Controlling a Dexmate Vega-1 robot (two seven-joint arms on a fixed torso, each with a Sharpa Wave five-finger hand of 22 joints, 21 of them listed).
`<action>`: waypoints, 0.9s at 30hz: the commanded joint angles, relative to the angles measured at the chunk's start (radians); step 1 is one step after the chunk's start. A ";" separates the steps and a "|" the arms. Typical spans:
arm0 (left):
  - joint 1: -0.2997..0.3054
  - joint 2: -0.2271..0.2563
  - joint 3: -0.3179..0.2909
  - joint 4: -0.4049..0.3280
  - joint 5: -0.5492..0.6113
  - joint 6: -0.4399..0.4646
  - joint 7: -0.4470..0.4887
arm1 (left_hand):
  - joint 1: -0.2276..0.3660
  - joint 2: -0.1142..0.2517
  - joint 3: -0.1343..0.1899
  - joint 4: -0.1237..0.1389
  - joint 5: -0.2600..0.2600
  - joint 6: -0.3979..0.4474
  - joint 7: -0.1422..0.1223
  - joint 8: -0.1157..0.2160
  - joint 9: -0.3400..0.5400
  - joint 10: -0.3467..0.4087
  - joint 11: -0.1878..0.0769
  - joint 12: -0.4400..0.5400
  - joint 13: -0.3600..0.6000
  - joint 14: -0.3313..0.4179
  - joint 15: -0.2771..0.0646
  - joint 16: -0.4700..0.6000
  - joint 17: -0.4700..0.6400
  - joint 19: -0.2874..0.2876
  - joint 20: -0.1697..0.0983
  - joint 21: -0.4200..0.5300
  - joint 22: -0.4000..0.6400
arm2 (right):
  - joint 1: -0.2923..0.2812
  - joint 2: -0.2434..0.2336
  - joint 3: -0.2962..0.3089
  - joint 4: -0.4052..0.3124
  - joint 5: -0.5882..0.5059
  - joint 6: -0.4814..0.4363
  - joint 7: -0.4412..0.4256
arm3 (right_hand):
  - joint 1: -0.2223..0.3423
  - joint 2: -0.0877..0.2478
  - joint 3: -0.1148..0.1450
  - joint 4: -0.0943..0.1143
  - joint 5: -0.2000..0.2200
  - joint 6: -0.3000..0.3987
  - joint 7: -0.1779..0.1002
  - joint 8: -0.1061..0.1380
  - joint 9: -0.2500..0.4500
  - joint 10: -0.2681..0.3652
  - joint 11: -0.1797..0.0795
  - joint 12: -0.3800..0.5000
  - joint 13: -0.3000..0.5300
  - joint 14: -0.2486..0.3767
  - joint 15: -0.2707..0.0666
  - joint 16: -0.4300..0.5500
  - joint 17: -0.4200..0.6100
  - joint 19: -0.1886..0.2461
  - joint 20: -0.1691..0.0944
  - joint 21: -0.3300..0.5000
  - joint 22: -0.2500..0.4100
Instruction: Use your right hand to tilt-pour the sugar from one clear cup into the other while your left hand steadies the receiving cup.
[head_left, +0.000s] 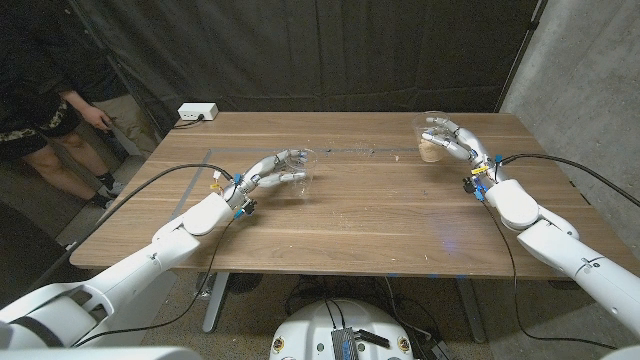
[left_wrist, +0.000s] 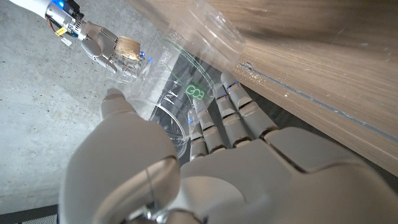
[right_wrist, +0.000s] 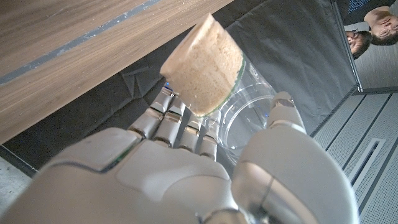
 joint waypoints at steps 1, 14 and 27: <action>-0.013 -0.034 -0.004 0.030 -0.066 -0.018 -0.028 | 0.034 0.010 0.001 -0.016 0.000 0.001 0.010 0.007 0.006 0.027 0.000 0.018 0.003 0.064 -0.147 0.023 0.011 0.024 -0.027 0.014 0.007 | -0.003 0.010 0.000 0.002 -0.005 -0.001 -0.020 | 0.004 0.010 -0.001 0.001 -0.006 0.013 -0.001 -0.002 0.000 0.004 -0.002 0.008 0.002 0.010 -0.178 -0.006 0.003 0.005 -0.119 0.004 0.002; 0.010 -0.089 -0.032 0.032 -0.205 0.005 -0.047 | 0.076 0.034 0.010 -0.029 -0.011 0.007 0.021 0.009 0.010 0.061 0.003 0.043 0.007 0.119 -0.152 0.032 0.026 0.064 -0.054 0.042 0.018 | 0.003 0.021 0.001 0.007 -0.005 -0.006 -0.032 | 0.003 0.012 -0.001 0.001 -0.007 0.016 0.000 -0.003 0.001 0.005 -0.005 0.009 0.003 0.011 -0.178 -0.007 0.005 0.004 -0.120 0.004 0.002; 0.020 -0.093 -0.052 -0.029 -0.222 0.098 -0.026 | 0.093 0.046 0.011 -0.034 -0.021 0.014 0.027 0.010 0.013 0.073 0.006 0.055 0.010 0.137 -0.153 0.030 0.035 0.071 -0.059 0.053 0.023 | -0.007 0.036 0.015 0.011 0.002 0.011 -0.064 | 0.006 0.015 0.000 0.000 -0.007 0.022 -0.002 -0.001 0.001 0.009 -0.005 0.011 0.004 0.017 -0.179 -0.006 0.008 0.005 -0.120 0.005 0.002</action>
